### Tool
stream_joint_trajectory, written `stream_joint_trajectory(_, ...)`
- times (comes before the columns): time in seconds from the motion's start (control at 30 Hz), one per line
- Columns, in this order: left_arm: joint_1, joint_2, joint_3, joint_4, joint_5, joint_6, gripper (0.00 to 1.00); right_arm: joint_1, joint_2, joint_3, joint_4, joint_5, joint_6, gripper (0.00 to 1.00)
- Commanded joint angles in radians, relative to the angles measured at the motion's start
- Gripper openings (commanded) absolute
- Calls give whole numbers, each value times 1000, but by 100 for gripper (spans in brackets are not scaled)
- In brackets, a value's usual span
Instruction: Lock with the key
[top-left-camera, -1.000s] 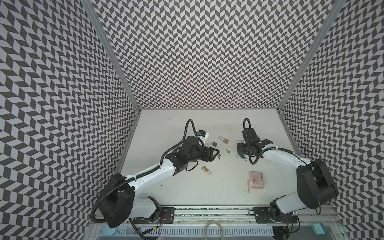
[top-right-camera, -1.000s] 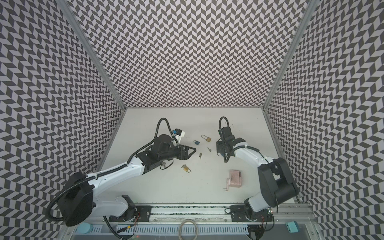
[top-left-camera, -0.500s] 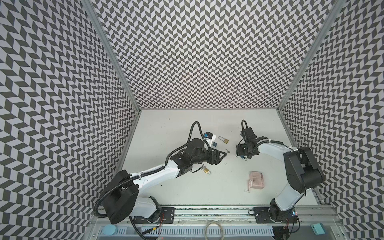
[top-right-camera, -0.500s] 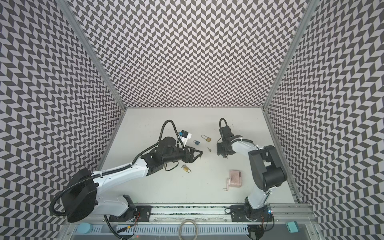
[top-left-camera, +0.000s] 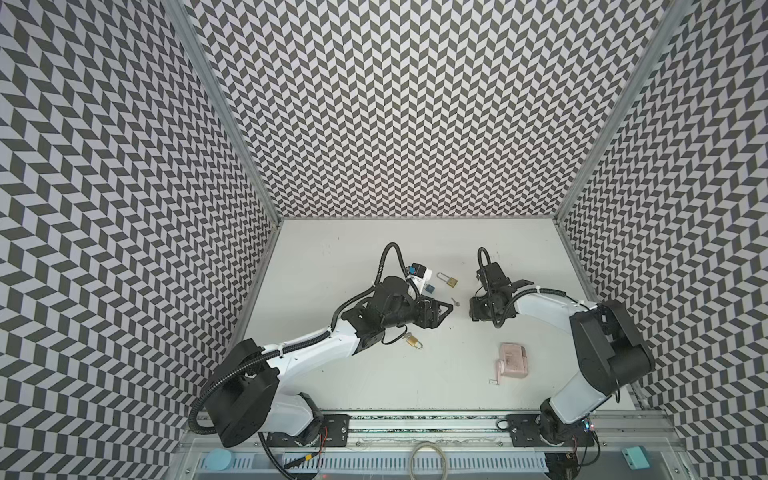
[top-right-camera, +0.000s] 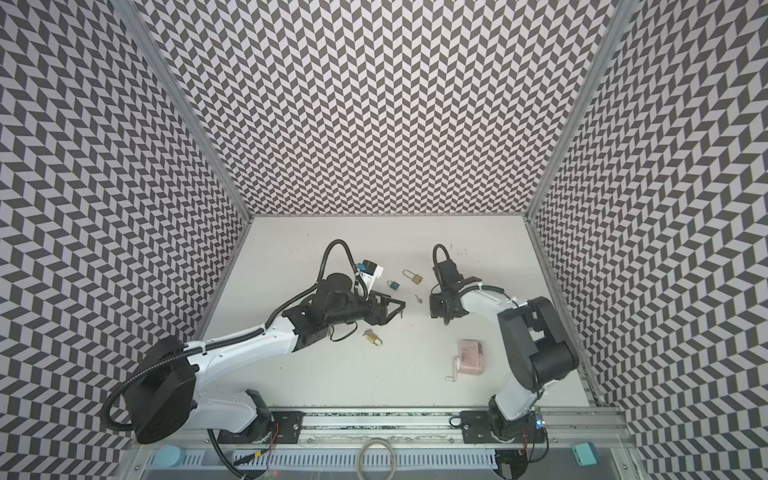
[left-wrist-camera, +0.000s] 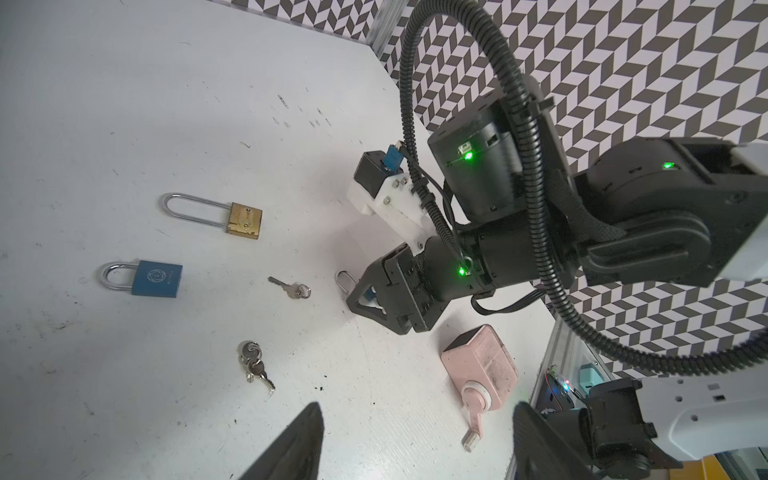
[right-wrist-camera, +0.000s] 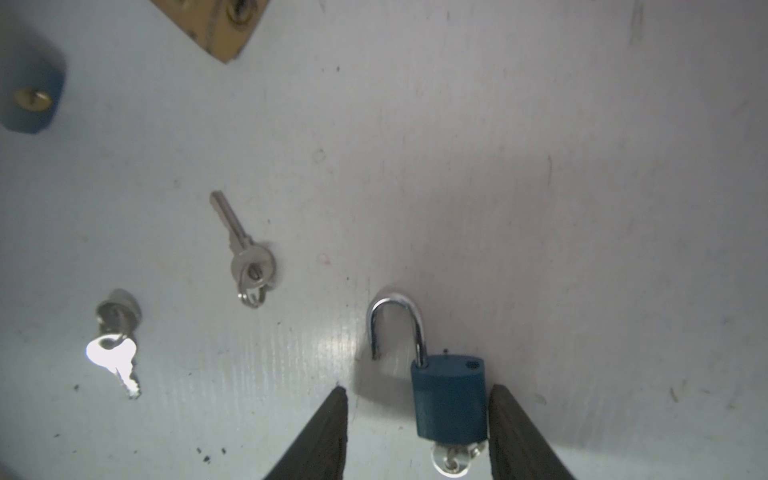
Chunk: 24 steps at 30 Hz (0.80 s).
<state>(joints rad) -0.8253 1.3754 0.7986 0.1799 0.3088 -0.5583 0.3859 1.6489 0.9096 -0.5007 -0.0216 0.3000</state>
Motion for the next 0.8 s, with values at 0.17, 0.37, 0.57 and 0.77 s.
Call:
stream_joint_trajectory(0.17, -5, 8, 2, 43, 15, -2, 72, 40, -2, 0, -41, 101, 8, 45)
stream_joint_trajectory(0.37, -5, 5, -1, 38, 16, -4, 72, 42, 36, 19, -48, 144, 5, 44)
stream_joint_trajectory(0.57, -5, 4, 1, 35, 16, -2, 72, 41, 70, 24, -33, 130, 1, 43)
stream_joint_trajectory(0.77, -3, -7, 3, 14, 12, 7, 72, 42, 89, 24, -27, 120, -8, 37)
